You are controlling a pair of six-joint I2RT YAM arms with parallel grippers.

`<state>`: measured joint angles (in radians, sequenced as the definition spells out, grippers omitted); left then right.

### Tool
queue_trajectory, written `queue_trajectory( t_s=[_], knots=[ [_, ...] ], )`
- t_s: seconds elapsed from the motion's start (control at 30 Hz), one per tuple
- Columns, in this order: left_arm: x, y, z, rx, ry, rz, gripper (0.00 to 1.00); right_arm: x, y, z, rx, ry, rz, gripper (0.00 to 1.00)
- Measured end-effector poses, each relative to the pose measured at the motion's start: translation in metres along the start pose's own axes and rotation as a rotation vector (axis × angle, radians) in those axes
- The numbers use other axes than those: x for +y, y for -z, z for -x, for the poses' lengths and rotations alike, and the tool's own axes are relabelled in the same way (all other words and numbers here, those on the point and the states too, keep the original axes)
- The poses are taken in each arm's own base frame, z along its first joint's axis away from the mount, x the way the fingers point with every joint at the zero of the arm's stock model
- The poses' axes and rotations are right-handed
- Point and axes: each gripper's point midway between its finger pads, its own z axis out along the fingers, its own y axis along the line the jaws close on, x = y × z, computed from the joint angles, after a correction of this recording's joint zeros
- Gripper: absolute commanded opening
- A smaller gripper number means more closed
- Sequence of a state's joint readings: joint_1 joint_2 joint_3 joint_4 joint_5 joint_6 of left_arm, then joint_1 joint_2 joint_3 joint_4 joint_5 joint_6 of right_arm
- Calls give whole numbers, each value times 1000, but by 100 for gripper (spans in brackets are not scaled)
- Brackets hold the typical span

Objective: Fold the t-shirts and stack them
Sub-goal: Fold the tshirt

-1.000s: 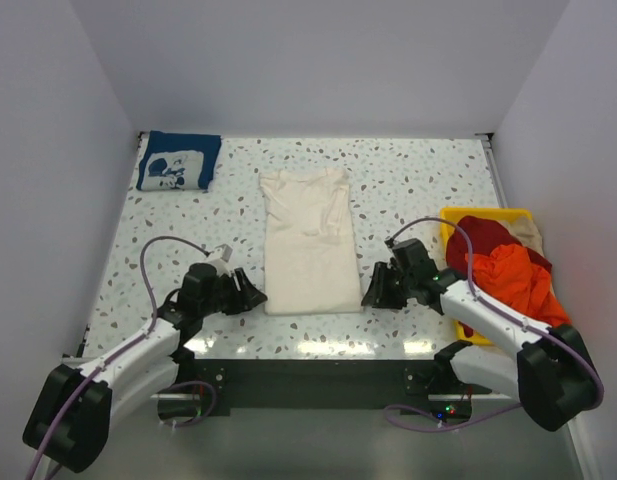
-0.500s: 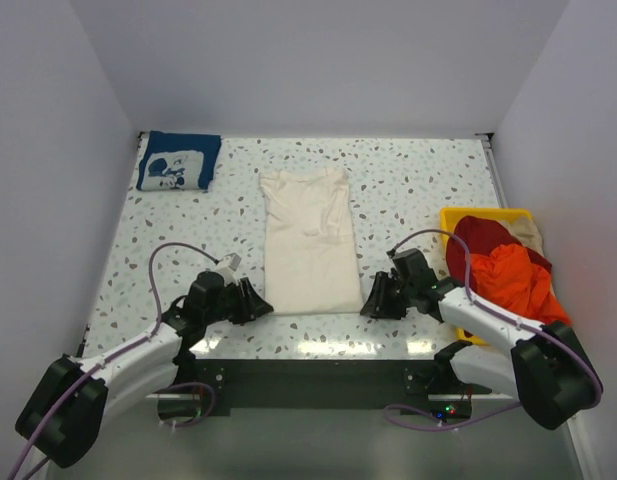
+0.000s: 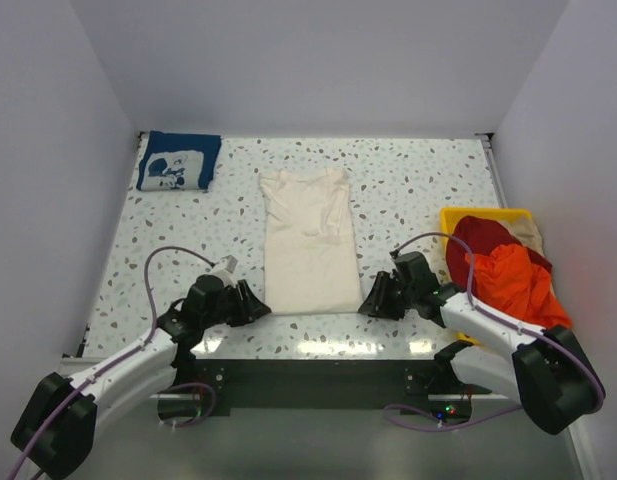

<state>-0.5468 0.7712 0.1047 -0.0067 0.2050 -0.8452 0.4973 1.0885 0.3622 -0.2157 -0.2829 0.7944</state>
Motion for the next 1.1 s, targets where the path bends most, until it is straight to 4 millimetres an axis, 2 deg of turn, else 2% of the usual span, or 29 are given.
queue_trajectory(
  t_s=[0.27, 0.7, 0.97, 1.1],
  knots=[
    [0, -1, -3, 4, 20, 3, 40, 4, -4, 4, -23, -22, 26, 38],
    [-8, -7, -9, 19, 27, -28, 37, 5, -6, 6, -38, -39, 37, 37],
    [-9, -10, -11, 25, 43, -24, 27, 7, -7, 8, -50, -46, 51, 36],
    [-9, -11, -11, 24, 47, -23, 17, 7, -8, 8, -51, -54, 52, 35]
  ],
)
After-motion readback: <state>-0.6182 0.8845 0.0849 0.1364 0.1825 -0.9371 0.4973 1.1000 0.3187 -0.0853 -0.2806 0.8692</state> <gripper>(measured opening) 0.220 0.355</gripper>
